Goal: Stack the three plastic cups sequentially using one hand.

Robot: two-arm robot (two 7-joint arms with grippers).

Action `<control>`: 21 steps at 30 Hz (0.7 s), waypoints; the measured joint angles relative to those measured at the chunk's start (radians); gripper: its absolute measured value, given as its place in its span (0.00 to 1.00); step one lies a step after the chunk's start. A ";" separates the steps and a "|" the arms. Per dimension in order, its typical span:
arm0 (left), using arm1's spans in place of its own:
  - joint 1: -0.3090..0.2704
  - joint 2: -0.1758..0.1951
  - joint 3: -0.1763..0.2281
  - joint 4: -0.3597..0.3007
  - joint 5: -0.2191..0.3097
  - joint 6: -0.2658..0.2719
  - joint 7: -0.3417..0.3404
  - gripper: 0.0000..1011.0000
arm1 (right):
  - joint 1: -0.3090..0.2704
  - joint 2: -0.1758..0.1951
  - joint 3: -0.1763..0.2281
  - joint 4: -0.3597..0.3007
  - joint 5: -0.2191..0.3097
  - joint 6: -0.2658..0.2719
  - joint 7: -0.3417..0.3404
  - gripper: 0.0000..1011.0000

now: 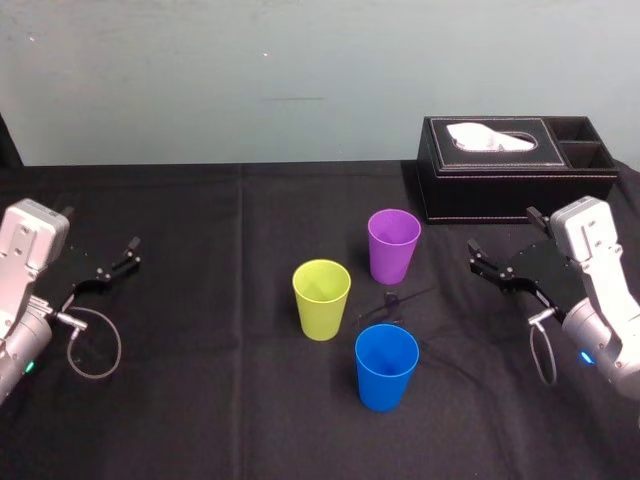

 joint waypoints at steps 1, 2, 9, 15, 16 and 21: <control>0.000 0.000 0.000 0.000 0.000 0.000 0.000 1.00 | 0.000 0.000 0.000 0.000 0.000 0.000 0.000 0.99; 0.000 0.000 0.000 0.000 0.000 0.000 0.000 1.00 | 0.000 0.000 0.000 0.000 0.000 0.000 0.000 0.99; 0.000 0.000 0.000 0.000 0.000 0.000 0.000 1.00 | 0.000 0.000 0.000 0.000 0.000 0.000 0.000 0.99; 0.000 0.000 0.000 0.000 0.000 0.000 0.000 1.00 | -0.018 -0.004 0.019 -0.020 0.011 0.011 0.002 0.99; 0.000 0.000 0.000 0.000 0.000 0.000 0.000 1.00 | -0.026 -0.003 0.028 -0.028 0.017 0.013 0.004 0.99; 0.000 0.000 0.000 0.000 0.000 0.000 0.000 1.00 | -0.054 0.004 0.061 -0.058 0.044 0.020 0.019 0.99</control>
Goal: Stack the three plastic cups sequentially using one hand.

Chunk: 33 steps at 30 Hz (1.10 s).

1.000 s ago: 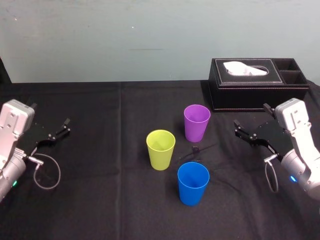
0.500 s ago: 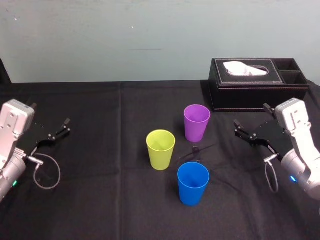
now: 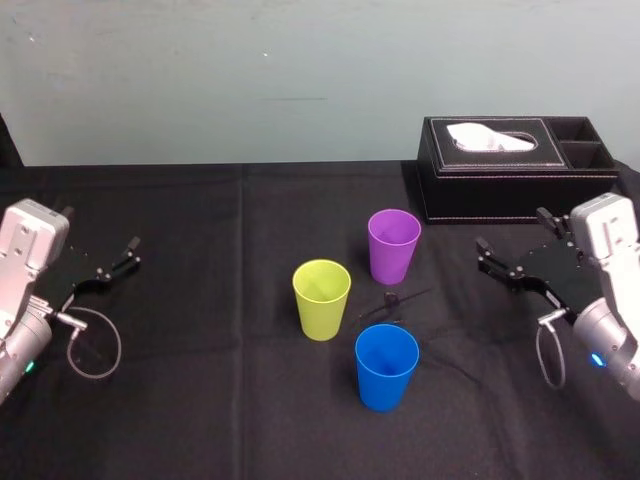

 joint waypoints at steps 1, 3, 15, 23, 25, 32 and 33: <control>0.000 0.000 0.000 0.000 0.000 0.000 0.000 1.00 | -0.005 0.002 0.006 -0.005 0.005 0.001 0.003 0.99; 0.000 0.000 0.000 0.000 0.000 0.000 0.000 1.00 | -0.021 0.008 0.023 -0.019 0.018 0.004 0.011 0.99; 0.000 0.000 0.000 0.000 0.000 0.000 0.000 1.00 | -0.116 0.055 0.129 -0.099 0.125 0.014 0.087 0.99; 0.000 0.000 0.000 0.000 0.000 0.000 0.000 1.00 | -0.186 0.100 0.188 -0.144 0.195 0.002 0.192 0.99; 0.000 0.000 0.000 0.000 0.000 0.000 0.000 1.00 | -0.203 0.111 0.199 -0.152 0.201 -0.010 0.220 0.99; 0.000 0.000 0.000 0.000 0.000 0.000 0.000 1.00 | -0.247 0.141 0.219 -0.163 0.208 -0.050 0.304 0.99; 0.000 0.000 0.000 0.000 0.000 0.000 0.000 1.00 | -0.251 0.143 0.220 -0.163 0.208 -0.055 0.313 0.99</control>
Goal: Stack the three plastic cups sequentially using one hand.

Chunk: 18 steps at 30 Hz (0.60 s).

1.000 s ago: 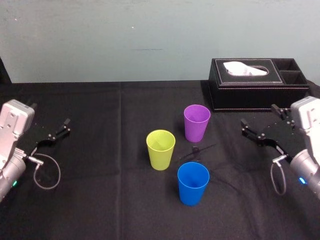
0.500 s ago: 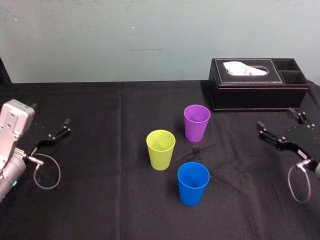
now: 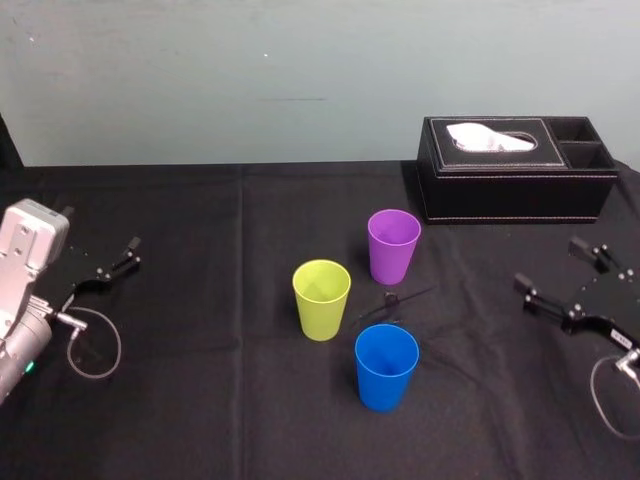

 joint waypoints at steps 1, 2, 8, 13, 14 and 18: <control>0.000 0.000 0.000 0.000 0.000 0.000 0.000 1.00 | -0.005 0.002 0.001 0.000 0.000 -0.005 0.009 0.99; 0.000 0.000 0.000 0.000 0.000 0.000 0.000 1.00 | -0.013 0.006 0.001 0.000 -0.001 -0.014 0.027 0.99; 0.000 0.000 0.000 0.000 0.000 0.000 0.000 1.00 | -0.034 0.012 0.000 0.004 -0.010 -0.032 0.082 0.99; 0.000 0.000 0.000 0.000 0.000 0.000 0.000 1.00 | -0.044 0.012 -0.007 0.004 -0.031 -0.043 0.111 0.99; 0.000 0.000 0.000 0.000 0.000 0.000 0.000 1.00 | -0.047 0.011 -0.010 0.003 -0.037 -0.047 0.120 0.99; 0.000 0.000 0.000 0.000 0.000 0.000 0.000 1.00 | -0.055 0.008 -0.017 -0.001 -0.056 -0.058 0.143 0.99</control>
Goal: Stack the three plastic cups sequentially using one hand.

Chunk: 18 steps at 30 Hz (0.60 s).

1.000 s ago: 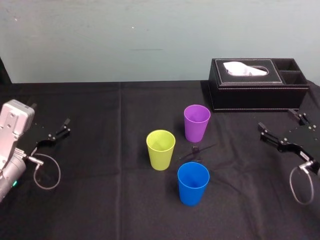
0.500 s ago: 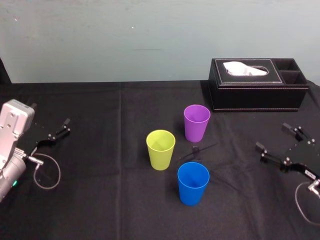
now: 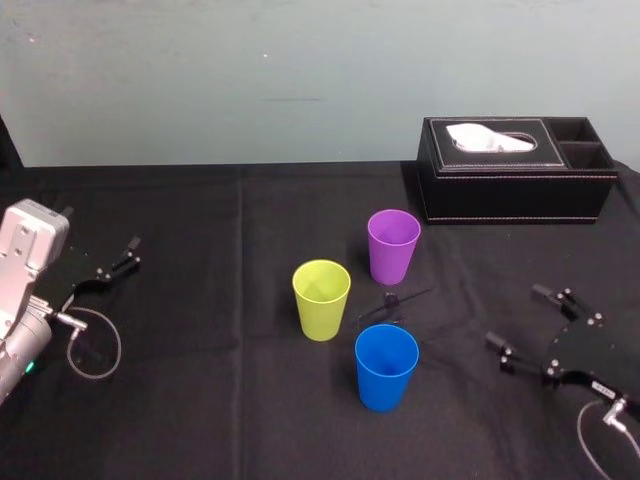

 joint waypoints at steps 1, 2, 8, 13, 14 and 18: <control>0.000 0.000 0.000 0.000 0.000 0.000 0.000 1.00 | -0.002 -0.001 -0.001 -0.001 -0.003 -0.001 0.004 0.99; 0.000 0.000 0.000 0.000 0.000 0.000 0.000 1.00 | -0.004 -0.002 -0.002 -0.002 -0.006 -0.002 0.008 0.99; 0.000 0.000 0.000 0.000 0.000 0.000 0.000 1.00 | -0.015 -0.009 -0.008 -0.013 -0.024 -0.004 0.035 0.99; 0.000 0.000 0.000 0.000 0.000 0.000 0.000 1.00 | -0.022 -0.020 -0.010 -0.022 -0.035 -0.004 0.054 0.99; 0.000 0.000 0.000 0.000 0.000 0.000 0.000 1.00 | -0.023 -0.022 -0.010 -0.024 -0.037 -0.004 0.056 0.99; 0.000 0.000 0.000 0.000 0.000 0.000 0.000 1.00 | -0.023 -0.033 -0.012 -0.028 -0.045 0.001 0.066 0.99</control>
